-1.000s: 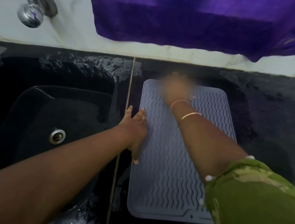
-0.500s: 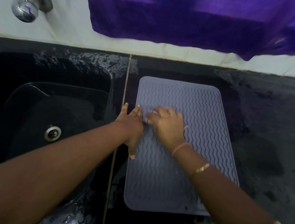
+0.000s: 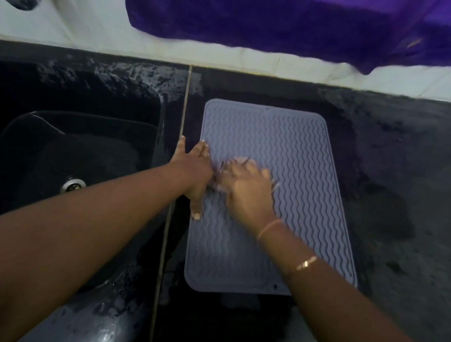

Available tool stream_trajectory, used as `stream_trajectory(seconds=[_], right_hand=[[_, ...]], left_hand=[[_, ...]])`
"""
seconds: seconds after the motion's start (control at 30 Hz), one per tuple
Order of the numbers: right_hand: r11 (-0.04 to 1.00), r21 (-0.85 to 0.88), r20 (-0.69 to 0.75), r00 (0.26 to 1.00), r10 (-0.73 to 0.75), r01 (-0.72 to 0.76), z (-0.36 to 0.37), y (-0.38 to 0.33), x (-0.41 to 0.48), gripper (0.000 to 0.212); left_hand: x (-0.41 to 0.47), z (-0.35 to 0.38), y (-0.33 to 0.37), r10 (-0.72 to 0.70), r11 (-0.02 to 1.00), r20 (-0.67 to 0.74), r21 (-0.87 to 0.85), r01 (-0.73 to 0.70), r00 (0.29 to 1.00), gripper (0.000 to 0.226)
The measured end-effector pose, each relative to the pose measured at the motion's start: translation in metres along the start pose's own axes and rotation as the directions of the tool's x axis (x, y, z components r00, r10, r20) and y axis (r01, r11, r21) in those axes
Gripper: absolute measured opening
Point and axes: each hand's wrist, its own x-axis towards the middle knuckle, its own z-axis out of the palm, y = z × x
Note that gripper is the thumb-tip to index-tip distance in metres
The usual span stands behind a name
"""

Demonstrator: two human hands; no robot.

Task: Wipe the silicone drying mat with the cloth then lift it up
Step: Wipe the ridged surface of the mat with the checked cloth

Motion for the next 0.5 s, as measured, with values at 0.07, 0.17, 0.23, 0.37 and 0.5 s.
stream_trajectory(seconds=[0.07,0.17,0.23,0.37,0.5], right_hand=[[0.999,-0.011,-0.050,0.998,-0.048,0.047,0.001,-0.010,-0.033,0.037],[0.991,-0.027,-0.077,0.988,-0.131,0.130,0.005,-0.007,-0.051,0.033],[0.982,-0.066,-0.080,0.980,-0.184,0.179,0.006,0.003,-0.039,0.031],[0.984,-0.157,-0.029,0.996,-0.089,0.083,-0.004,0.012,0.011,0.017],[0.994,-0.094,0.099,0.993,0.060,-0.051,-0.008,-0.006,0.016,0.020]], left_hand=[[-0.001,-0.001,0.002,-0.008,1.000,0.007,0.011,0.008,1.000,0.137],[-0.002,0.000,0.004,-0.026,1.000,0.018,0.016,0.025,1.000,0.139],[-0.003,0.000,0.004,-0.025,1.000,0.014,0.010,0.025,1.000,0.138],[-0.006,-0.002,0.005,-0.012,1.000,0.002,-0.010,0.012,1.000,0.131],[-0.008,-0.002,0.006,-0.023,0.999,0.001,-0.028,0.023,1.000,0.128]])
